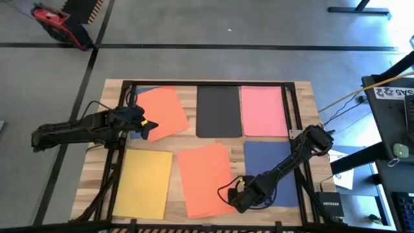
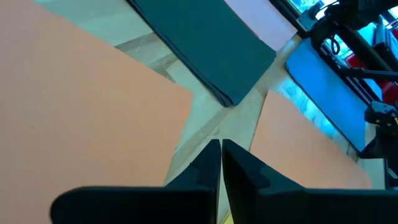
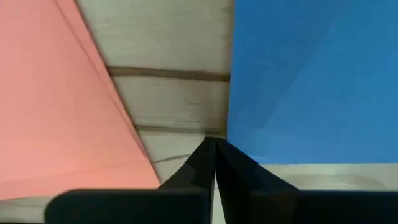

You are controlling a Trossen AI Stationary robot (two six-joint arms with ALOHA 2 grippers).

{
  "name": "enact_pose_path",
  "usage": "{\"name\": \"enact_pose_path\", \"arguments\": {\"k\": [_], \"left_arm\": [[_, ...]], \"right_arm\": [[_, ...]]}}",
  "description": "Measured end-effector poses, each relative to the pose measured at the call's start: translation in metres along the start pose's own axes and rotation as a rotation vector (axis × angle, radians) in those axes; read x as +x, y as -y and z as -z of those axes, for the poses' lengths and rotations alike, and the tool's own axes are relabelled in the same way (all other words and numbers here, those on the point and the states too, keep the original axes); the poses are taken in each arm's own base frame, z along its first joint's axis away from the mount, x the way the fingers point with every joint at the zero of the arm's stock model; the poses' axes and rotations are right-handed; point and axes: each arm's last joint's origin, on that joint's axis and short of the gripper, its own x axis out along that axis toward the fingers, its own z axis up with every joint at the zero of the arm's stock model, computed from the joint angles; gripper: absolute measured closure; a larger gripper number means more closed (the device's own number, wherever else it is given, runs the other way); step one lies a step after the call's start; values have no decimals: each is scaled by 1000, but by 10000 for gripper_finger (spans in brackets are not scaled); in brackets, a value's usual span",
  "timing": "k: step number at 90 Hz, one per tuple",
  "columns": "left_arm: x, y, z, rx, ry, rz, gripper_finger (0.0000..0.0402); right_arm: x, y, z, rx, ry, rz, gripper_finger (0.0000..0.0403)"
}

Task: Organize paper
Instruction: Stack the blue paper on top of the other blue paper, then stack the orange paper on top of the stacked orange papers

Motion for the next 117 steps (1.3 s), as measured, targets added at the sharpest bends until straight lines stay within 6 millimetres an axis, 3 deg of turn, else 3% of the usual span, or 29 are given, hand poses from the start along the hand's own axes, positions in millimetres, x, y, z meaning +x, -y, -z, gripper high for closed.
{"name": "enact_pose_path", "arguments": {"k": [46,82,100,117], "left_arm": [[0,0,0,0,2,-1,402],[0,0,0,7,3,0,402],[0,9,-5,73,-77,99,402],[20,16,-8,156,-227,97,402]], "right_arm": [[1,2,3,-9,6,-8,403],[-17,-8,15,-45,82,-83,403],[-29,-17,23,-240,148,-176,403],[-45,-31,28,-569,221,-249,403]]}}
